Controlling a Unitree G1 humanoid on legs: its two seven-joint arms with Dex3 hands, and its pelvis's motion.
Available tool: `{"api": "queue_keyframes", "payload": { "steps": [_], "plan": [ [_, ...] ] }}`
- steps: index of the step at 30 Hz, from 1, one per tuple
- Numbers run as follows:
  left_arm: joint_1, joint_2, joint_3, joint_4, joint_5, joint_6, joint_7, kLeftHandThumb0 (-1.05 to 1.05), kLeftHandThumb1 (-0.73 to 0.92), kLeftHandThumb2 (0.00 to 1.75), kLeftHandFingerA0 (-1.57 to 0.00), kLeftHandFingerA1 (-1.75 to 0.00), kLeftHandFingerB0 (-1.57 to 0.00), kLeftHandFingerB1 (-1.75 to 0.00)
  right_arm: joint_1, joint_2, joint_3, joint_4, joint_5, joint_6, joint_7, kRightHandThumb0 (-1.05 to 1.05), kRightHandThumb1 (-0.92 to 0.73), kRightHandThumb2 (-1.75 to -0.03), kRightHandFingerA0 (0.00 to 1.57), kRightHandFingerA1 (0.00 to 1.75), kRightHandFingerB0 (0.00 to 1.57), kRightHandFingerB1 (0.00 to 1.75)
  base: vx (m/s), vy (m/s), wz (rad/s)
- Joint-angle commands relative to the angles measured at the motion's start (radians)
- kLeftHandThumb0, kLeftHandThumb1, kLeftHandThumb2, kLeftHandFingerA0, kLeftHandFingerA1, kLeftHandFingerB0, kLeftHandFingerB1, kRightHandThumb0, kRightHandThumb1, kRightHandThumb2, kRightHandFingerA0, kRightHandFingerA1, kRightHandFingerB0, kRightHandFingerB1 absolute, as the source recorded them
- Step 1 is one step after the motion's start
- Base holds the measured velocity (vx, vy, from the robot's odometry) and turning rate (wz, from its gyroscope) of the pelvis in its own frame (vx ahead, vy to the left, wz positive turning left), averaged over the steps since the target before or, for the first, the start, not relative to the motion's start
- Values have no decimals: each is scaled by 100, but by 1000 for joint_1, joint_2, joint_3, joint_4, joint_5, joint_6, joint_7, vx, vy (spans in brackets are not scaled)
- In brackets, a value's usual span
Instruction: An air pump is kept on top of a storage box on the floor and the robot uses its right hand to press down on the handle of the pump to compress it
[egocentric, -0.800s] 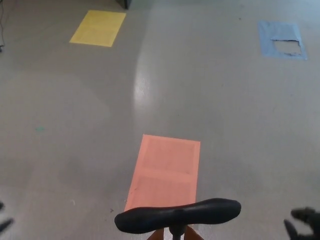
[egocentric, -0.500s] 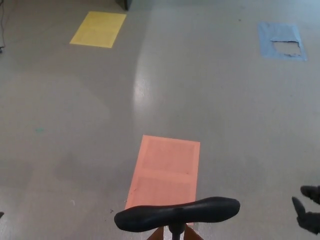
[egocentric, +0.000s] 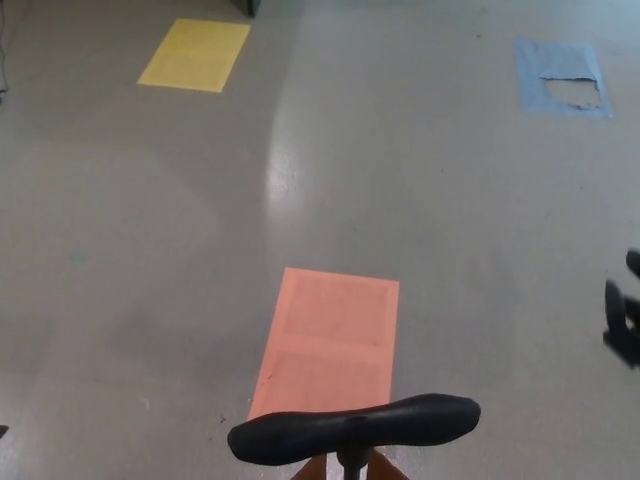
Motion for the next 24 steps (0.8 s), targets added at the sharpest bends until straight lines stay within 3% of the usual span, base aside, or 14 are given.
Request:
{"api": "queue_keyframes", "payload": {
  "steps": [1, 4, 5, 6, 7, 8, 10, 12, 13, 15, 18, 22, 23, 24],
  "plan": [
    [-9, 33, 11, 27, -1, -46, -42, -60, 62, 59, -40, -50, -35, -33, 73, 57, -88, -1116, -2, -206, -147, -75, -71, -96, 18, 42, 15, 40, 0, 0, 0],
    [-7, 28, 8, 27, 1, -46, -39, -61, 62, 59, -41, -50, -35, -33, 63, 65, -70, -1231, -14, -164, -126, -76, -70, -96, 19, 42, 15, 40, 0, 0, 0],
    [-3, 29, 13, 28, -4, -45, -42, -62, 63, 60, -39, -49, -34, -32, 50, 40, -29, -1317, -2, -118, -63, -74, -86, -66, 22, 29, 15, 27, 0, 0, 0],
    [-1, 29, 15, 28, -6, -44, -43, -62, 63, 60, -39, -49, -34, -32, 45, 29, -11, -1357, 2, -96, -35, -74, -86, -66, 22, 29, 15, 27, 0, 0, 0],
    [5, 32, 13, 28, -4, -48, -40, -63, 64, 60, -37, -49, -35, -32, 30, 2, 20, -1419, -10, -40, 17, -35, -52, -109, 0, 48, 0, 48, 0, 0, 0],
    [9, 33, 12, 28, -2, -51, -40, -63, 65, 60, -36, -49, -34, -32, 19, -15, 41, -1460, -23, 3, 52, -78, -72, -105, 8, 42, 2, 37, 0, 0, 0],
    [13, 35, 10, 27, -1, -55, -44, -64, 65, 60, -36, -48, -34, -32, -6, -37, 89, -1513, -15, 80, 110, -79, -72, -104, 6, 39, 6, 38, 0, 0, 0],
    [13, 36, 6, 27, 2, -56, -44, -64, 66, 61, -35, -48, -33, -32, -26, -58, 125, -1552, -13, 144, 159, -77, -77, -77, 10, 25, 10, 26, 0, 0, 0],
    [12, 36, 6, 28, 3, -55, -42, -65, 65, 60, -35, -48, -34, -33, -46, -74, 146, -1565, -31, 171, 193, -83, -79, -111, 6, 24, 9, 25, 0, 0, 0],
    [12, 35, 7, 29, 3, -54, -40, -67, 52, 87, -31, -55, -27, -46, -83, -96, 193, -1596, -61, 238, 254, -86, -79, -112, 8, 22, 9, 24, 0, 0, 0],
    [16, 35, 5, 30, 4, -56, -41, -67, 53, 88, -29, -55, -27, -46, -105, -90, 284, -1607, -68, 266, 316, -87, -85, -114, 6, 14, 7, 16, 0, 0, 0],
    [15, 31, 13, 30, -5, -53, -45, -66, 52, 86, -30, -56, -28, -45, -100, -71, 347, -1625, -143, 277, 353, -82, -85, -119, 0, 15, 4, 20, 0, 0, 0],
    [14, 31, 12, 30, -3, -53, -44, -64, 64, 61, -33, -49, -34, -33, -95, -73, 360, -1640, -164, 283, 368, -84, -80, -98, 1, 11, 3, 20, 0, 0, 0],
    [15, 31, 11, 30, -3, -54, -44, -64, 64, 61, -33, -49, -35, -34, -97, -77, 370, -1653, -167, 294, 380, -81, -82, -119, 0, 18, 4, 21, 0, 0, 0]
  ]
}}
